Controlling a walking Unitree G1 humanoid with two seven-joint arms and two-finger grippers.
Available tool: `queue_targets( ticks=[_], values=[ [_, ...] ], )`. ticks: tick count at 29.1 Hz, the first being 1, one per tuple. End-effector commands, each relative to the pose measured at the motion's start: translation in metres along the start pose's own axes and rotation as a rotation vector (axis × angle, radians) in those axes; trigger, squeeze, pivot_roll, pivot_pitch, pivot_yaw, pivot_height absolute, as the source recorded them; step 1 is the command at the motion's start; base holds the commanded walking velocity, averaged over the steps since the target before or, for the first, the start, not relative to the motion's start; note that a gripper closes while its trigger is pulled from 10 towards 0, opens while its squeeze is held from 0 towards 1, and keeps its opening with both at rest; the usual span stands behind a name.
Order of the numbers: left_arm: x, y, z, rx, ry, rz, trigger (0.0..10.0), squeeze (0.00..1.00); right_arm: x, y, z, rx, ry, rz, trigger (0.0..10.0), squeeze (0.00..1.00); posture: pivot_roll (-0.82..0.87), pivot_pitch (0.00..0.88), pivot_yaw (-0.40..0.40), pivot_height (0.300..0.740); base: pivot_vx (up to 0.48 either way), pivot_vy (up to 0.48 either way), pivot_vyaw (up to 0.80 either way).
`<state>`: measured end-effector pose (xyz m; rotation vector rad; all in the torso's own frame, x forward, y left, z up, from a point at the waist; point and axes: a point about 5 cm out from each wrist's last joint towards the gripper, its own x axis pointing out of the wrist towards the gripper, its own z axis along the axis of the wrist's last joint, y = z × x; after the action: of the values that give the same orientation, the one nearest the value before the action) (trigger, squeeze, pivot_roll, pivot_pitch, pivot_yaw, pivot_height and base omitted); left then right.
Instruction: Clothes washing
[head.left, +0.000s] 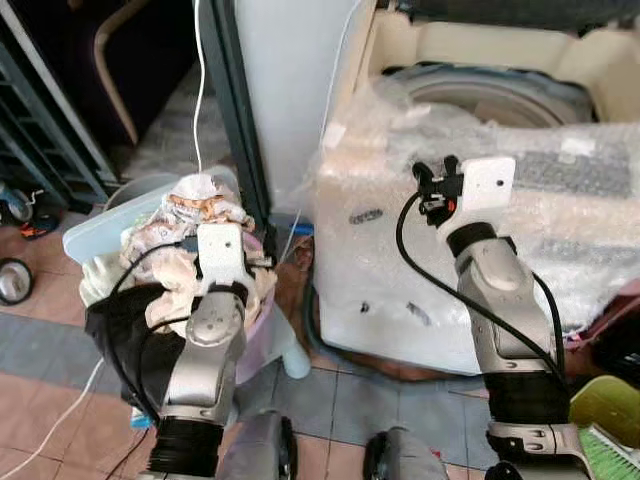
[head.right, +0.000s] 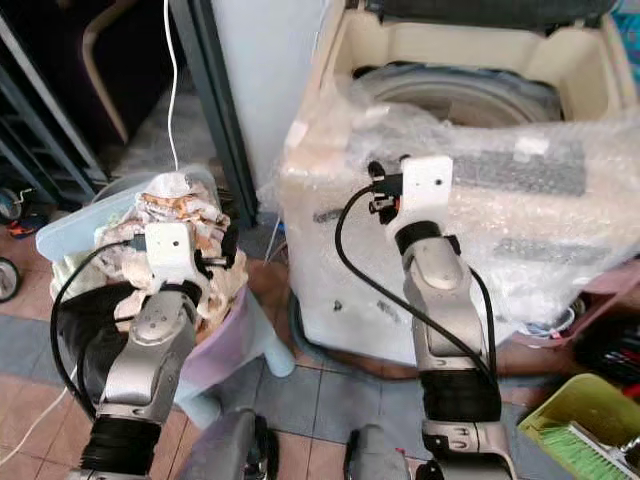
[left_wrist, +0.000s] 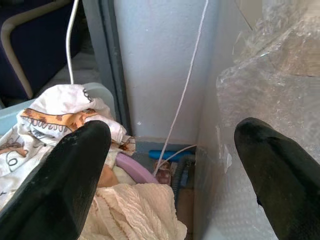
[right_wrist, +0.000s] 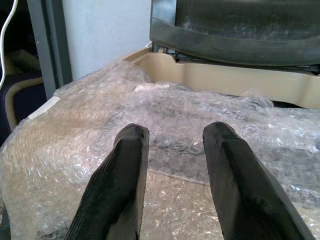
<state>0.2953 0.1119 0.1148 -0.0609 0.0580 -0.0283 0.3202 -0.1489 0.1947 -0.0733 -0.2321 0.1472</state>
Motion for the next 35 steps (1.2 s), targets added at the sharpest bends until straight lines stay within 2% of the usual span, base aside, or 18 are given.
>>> queue_targets(
  ticks=[1, 2, 6, 16, 19, 25, 26, 27, 28, 29, 32, 33, 35],
  values=[
    [-0.002, 0.002, -0.004, -0.017, 0.025, 0.017, 10.0, 0.0, 0.002, 0.009, 0.008, 0.01, -0.035, 0.035, 10.0, 0.0, -0.04, 0.118, 0.05, 0.74, 0.0, 0.0, 0.79],
    [-0.002, 0.003, -0.003, 0.006, 0.029, 0.02, 10.0, 0.0, 0.002, 0.009, 0.009, 0.01, -0.036, 0.035, 10.0, 0.0, -0.03, 0.116, 0.05, 0.74, 0.0, 0.0, 0.79],
    [-0.002, 0.003, -0.003, -0.008, 0.023, 0.003, 10.0, 0.0, 0.002, 0.009, 0.01, 0.014, -0.037, 0.047, 10.0, 0.0, -0.03, 0.117, 0.049, 0.74, 0.0, 0.0, 0.79],
    [-0.003, 0.01, -0.006, 0.026, 0.028, 0.056, 10.0, 0.0, -0.001, 0.016, 0.003, 0.003, -0.017, 0.113, 10.0, 0.0, -0.02, 0.119, 0.045, 0.74, 0.0, 0.0, 0.78],
    [-0.005, 0.013, -0.011, 0.06, 0.057, 0.068, 10.0, 0.0, -0.008, 0.02, -0.02, -0.024, 0.074, 0.15, 10.0, 0.0, -0.02, 0.123, 0.042, 0.74, 0.0, 0.0, 0.78],
    [-0.005, 0.018, -0.018, 0.097, 0.1, 0.079, 10.0, 0.0, -0.013, 0.02, -0.036, -0.042, 0.144, 0.155, 10.0, 0.0, -0.02, 0.133, 0.041, 0.74, 0.0, 0.0, 0.78],
    [-0.008, 0.023, -0.024, 0.119, 0.137, 0.084, 10.0, 0.0, -0.018, 0.02, -0.051, -0.06, 0.217, 0.148, 10.0, 0.0, -0.01, 0.139, 0.041, 0.74, 0.0, 0.0, 0.0],
    [-0.008, 0.023, -0.024, 0.119, 0.137, 0.084, 10.0, 0.0, -0.018, 0.02, -0.051, -0.06, 0.217, 0.148, 10.0, 0.0, -0.01, 0.139, 0.041, 0.74, 0.0, 0.0, 0.0],
    [-0.01, 0.027, -0.027, 0.132, 0.165, 0.084, 10.0, 0.0, -0.022, 0.019, -0.066, -0.057, 0.289, 0.133, 10.0, 0.0, 0.0, 0.143, 0.04, 0.74, 0.0, 0.0, 0.0],
    [-0.01, 0.027, -0.027, 0.132, 0.165, 0.084, 10.0, 0.0, -0.022, 0.019, -0.066, -0.057, 0.289, 0.133, 10.0, 0.0, 0.0, 0.143, 0.04, 0.74, 0.0, 0.0, 0.0],
    [-0.016, 0.029, -0.031, 0.137, 0.205, 0.062, 10.0, 0.0, -0.031, 0.016, -0.101, -0.064, 0.48, 0.073, 10.0, 0.0, 0.03, 0.154, 0.041, 0.74, 0.0, 0.0, 0.0],
    [-0.019, 0.029, -0.032, 0.133, 0.215, 0.051, 10.0, 0.0, -0.035, 0.013, -0.114, -0.075, 0.557, 0.035, 10.0, 1.0, 0.04, 0.157, 0.039, 0.74, 0.0, 0.0, 0.0],
    [-0.024, 0.029, -0.032, 0.123, 0.216, 0.043, 10.0, 0.0, -0.038, 0.011, -0.122, -0.07, 0.603, 0.005, 10.0, 1.0, 0.06, 0.164, 0.038, 0.74, 0.0, 0.0, 0.0]
  ],
)
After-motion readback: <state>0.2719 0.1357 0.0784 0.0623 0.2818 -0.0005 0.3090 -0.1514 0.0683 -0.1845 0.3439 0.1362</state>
